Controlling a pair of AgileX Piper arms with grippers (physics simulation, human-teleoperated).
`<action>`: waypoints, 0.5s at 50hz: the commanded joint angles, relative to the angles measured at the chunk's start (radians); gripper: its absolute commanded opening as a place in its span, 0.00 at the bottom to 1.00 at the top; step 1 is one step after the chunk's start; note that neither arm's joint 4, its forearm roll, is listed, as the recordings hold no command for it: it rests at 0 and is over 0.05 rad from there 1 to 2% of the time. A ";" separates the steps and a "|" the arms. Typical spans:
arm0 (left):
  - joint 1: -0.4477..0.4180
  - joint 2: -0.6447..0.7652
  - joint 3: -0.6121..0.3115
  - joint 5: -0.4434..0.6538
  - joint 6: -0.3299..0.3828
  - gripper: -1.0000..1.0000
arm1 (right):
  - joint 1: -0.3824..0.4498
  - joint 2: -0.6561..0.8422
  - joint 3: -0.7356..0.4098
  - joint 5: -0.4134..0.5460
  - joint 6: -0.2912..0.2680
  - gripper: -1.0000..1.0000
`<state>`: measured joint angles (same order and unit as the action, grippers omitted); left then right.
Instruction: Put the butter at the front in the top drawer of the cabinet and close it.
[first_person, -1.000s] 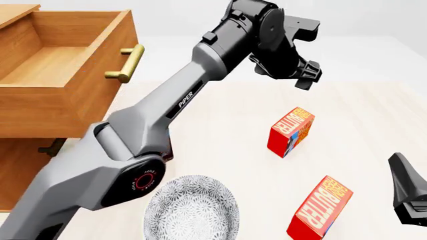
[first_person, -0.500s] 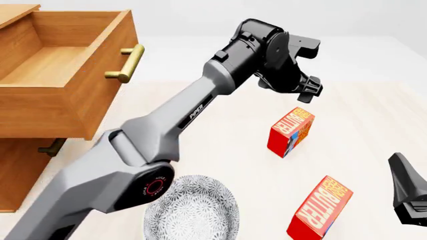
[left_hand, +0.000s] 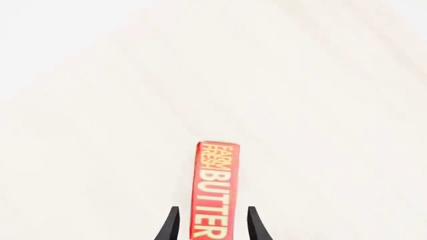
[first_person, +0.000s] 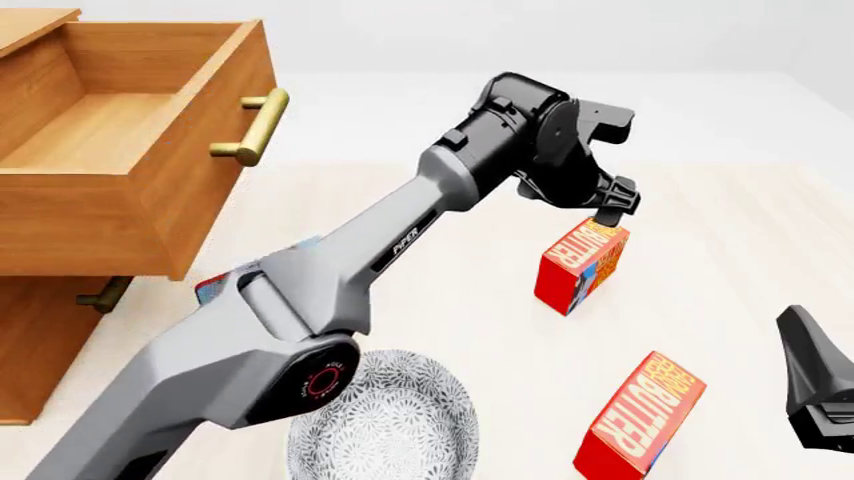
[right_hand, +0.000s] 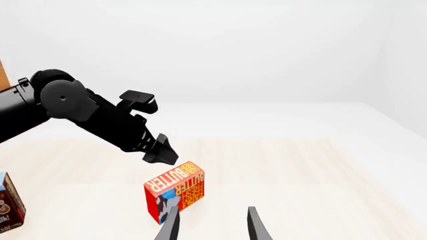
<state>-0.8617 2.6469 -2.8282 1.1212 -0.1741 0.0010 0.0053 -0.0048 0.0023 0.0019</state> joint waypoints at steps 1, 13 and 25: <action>0.003 0.028 0.001 -0.013 -0.013 1.00 | 0.000 -0.001 0.001 -0.001 0.000 1.00; -0.006 0.052 0.005 -0.029 -0.032 1.00 | 0.000 -0.001 0.001 -0.001 0.000 1.00; -0.008 0.077 0.010 -0.052 -0.042 1.00 | 0.000 -0.001 0.001 -0.001 0.000 1.00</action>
<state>-0.8679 2.7036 -2.8222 1.0848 -0.2106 0.0010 0.0053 -0.0048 0.0023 0.0019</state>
